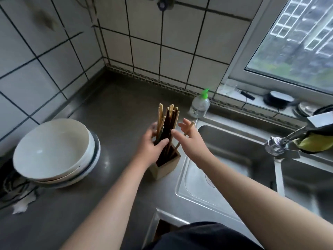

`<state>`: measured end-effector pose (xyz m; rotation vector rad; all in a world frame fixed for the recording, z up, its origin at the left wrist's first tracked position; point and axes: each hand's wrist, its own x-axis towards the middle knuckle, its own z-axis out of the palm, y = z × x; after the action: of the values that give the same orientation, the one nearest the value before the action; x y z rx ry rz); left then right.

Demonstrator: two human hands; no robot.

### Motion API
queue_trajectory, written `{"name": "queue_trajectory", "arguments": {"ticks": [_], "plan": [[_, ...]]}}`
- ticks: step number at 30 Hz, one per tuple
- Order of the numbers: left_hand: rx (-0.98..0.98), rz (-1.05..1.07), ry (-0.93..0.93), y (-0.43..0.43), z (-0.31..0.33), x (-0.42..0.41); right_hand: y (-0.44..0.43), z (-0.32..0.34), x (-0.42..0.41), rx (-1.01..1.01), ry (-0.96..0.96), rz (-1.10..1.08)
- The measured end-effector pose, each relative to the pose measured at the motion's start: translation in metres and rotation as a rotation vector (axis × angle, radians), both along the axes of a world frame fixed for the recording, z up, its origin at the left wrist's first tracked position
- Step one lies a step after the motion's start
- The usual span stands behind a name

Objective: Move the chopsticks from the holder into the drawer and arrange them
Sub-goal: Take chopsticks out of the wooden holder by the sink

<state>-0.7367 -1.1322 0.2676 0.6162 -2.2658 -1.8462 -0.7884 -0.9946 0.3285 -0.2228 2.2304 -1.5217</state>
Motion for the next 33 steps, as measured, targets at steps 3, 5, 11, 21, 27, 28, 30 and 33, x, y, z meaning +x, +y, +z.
{"name": "queue_trajectory", "arguments": {"ticks": [3, 5, 11, 21, 27, 28, 30, 33], "plan": [[0.080, 0.003, 0.006, -0.004, -0.005, -0.007, -0.013, 0.000, -0.008, -0.117, -0.038, -0.028], [0.124, 0.029, 0.010, -0.005, -0.008, -0.007, -0.019, 0.002, -0.010, -0.138, -0.020, -0.058], [0.146, 0.114, -0.004, -0.002, -0.005, -0.004, -0.029, 0.002, -0.009, -0.113, 0.011, -0.113], [0.056, 0.181, 0.005, 0.006, 0.007, 0.008, -0.021, 0.001, 0.002, -0.151, 0.042, -0.187], [0.038, 0.220, 0.038, 0.011, 0.015, 0.009, -0.020, 0.006, 0.011, -0.285, 0.023, -0.274], [0.042, 0.219, 0.053, 0.013, 0.018, 0.009, -0.020, 0.008, 0.011, -0.317, 0.016, -0.294], [0.031, 0.229, 0.084, 0.014, 0.025, 0.008, -0.018, 0.012, 0.011, -0.360, 0.019, -0.343], [0.002, 0.270, 0.133, 0.015, 0.040, 0.009, -0.012, 0.021, 0.009, -0.385, 0.076, -0.397]]}}
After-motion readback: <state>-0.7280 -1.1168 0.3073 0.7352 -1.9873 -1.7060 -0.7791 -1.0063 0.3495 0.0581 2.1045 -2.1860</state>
